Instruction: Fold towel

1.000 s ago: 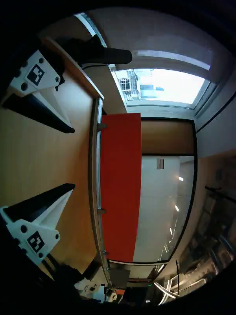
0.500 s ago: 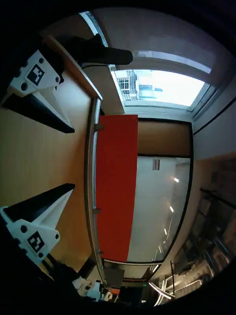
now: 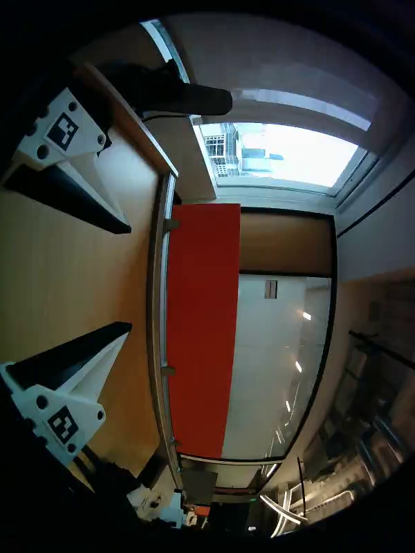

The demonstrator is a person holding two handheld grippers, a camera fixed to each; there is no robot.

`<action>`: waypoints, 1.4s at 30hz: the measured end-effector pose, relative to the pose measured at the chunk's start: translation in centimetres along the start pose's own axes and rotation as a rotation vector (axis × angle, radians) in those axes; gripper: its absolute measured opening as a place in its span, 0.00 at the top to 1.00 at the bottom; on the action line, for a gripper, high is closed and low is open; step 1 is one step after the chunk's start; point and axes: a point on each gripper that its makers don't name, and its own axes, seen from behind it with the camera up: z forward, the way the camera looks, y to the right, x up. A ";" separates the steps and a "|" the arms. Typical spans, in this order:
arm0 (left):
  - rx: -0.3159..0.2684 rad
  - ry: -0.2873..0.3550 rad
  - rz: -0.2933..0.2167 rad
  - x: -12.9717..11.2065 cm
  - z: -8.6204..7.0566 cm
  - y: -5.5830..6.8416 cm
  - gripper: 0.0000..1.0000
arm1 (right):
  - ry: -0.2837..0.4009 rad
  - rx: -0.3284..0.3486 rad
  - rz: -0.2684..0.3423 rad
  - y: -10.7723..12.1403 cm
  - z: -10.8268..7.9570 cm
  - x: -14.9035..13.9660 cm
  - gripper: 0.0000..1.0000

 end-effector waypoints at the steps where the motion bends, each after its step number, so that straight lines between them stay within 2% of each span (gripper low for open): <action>1: -0.003 0.002 0.001 0.0 0.1 0.1 0.05 | -0.001 0.001 -0.001 -0.1 0.0 0.0 0.00; 6: -0.022 0.014 0.004 -0.2 0.4 0.7 0.06 | 0.001 0.002 -0.005 -0.7 0.0 0.4 0.00; 15: -0.045 0.025 0.004 -1.9 0.7 1.4 0.06 | 0.028 0.010 0.004 -1.5 0.0 1.3 0.00; 21: -0.034 0.042 0.040 -3.4 1.0 1.1 0.05 | 0.036 0.015 -0.008 -2.2 0.1 0.5 0.00; 30: -0.028 0.087 0.064 -5.8 2.0 1.1 0.06 | 0.046 0.035 -0.022 -3.5 0.7 -0.3 0.00; 42: 0.010 0.109 0.083 -10.9 2.6 -0.6 0.06 | 0.065 0.041 -0.051 -4.1 1.4 -2.3 0.00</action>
